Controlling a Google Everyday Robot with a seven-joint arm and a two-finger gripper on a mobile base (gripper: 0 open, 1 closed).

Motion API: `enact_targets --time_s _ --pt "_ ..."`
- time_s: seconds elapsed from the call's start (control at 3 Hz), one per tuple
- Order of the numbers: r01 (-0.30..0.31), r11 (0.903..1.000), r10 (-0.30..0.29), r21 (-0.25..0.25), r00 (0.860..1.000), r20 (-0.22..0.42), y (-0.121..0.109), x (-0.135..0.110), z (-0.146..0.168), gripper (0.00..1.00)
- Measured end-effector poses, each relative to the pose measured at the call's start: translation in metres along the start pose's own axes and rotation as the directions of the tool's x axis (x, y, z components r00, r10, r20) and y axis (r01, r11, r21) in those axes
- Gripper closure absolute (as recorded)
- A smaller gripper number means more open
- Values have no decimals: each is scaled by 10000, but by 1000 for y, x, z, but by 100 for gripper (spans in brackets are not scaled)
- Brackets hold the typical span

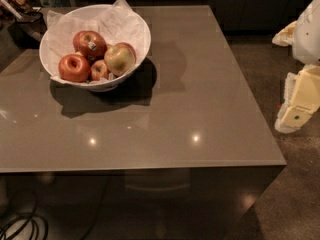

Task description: Pick apple from white bowl

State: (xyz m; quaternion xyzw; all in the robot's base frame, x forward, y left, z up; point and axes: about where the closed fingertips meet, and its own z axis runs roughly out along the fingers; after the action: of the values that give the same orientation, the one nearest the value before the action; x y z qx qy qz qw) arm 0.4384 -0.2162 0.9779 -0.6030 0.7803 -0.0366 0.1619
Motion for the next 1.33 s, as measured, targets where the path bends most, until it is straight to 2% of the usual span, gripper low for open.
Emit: enact_targets --time_s 0.33,0.67,1.0,1.33 --pt "0 10000 0 0 10000 0 0 0 0 0" --pt "-344 9991 339 -241 9992 -195 -9 -15 0 0" --pt "-1010 9937 979 -481 9931 -642 -39 -44 8 0" --pt "-1174 9920 1146 -454 9915 -615 -74 -86 23 0"
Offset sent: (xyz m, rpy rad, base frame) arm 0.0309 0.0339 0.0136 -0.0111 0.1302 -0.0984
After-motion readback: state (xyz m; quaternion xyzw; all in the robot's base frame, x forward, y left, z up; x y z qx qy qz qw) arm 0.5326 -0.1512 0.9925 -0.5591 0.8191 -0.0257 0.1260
